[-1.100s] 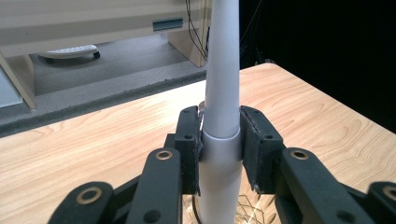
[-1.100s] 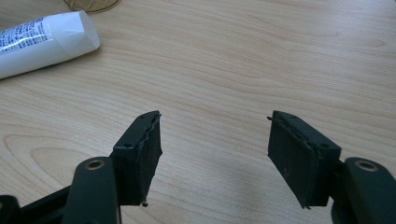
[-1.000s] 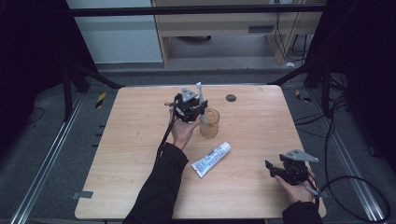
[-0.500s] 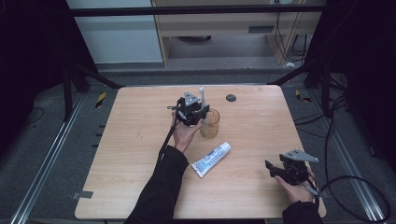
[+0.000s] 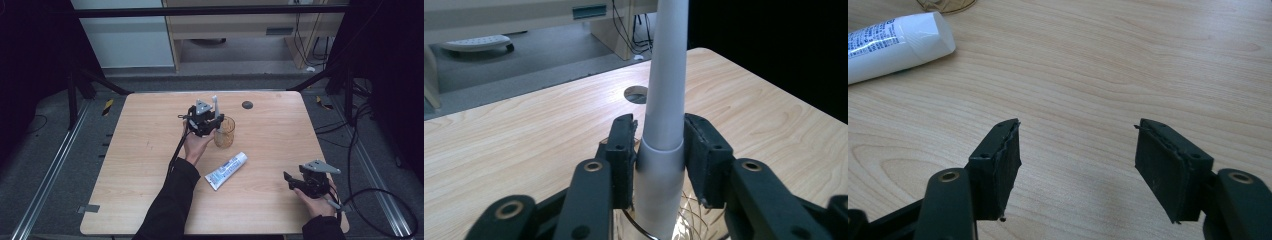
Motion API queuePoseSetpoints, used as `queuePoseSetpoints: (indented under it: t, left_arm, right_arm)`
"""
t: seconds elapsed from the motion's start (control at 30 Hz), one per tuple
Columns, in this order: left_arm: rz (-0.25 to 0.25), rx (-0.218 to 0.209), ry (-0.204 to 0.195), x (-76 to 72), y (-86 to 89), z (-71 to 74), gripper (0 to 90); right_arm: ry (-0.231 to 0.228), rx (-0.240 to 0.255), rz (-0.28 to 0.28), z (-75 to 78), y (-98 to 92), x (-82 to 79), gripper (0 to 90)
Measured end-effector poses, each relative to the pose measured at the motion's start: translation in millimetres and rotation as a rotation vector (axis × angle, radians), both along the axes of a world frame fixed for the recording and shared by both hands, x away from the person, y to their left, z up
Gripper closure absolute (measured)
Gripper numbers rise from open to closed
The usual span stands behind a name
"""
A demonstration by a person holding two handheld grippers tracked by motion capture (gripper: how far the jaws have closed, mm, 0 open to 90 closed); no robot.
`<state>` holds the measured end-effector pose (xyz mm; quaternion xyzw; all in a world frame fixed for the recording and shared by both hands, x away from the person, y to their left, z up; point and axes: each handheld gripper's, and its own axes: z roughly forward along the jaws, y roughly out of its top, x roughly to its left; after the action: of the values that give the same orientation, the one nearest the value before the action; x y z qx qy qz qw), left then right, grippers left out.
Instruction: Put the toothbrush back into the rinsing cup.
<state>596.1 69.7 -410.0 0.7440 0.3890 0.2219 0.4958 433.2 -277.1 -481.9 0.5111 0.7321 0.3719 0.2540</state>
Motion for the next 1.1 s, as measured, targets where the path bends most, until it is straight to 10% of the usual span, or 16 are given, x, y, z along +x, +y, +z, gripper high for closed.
queuePoseSetpoints:
  t: [1.1]
  left_arm:
    - [-0.037, 0.086, -0.068, -39.4, 23.8, 12.0, 49.3]
  right_arm:
    - [-0.007, -0.004, -0.007, 1.3, 1.3, -0.6, 33.1]
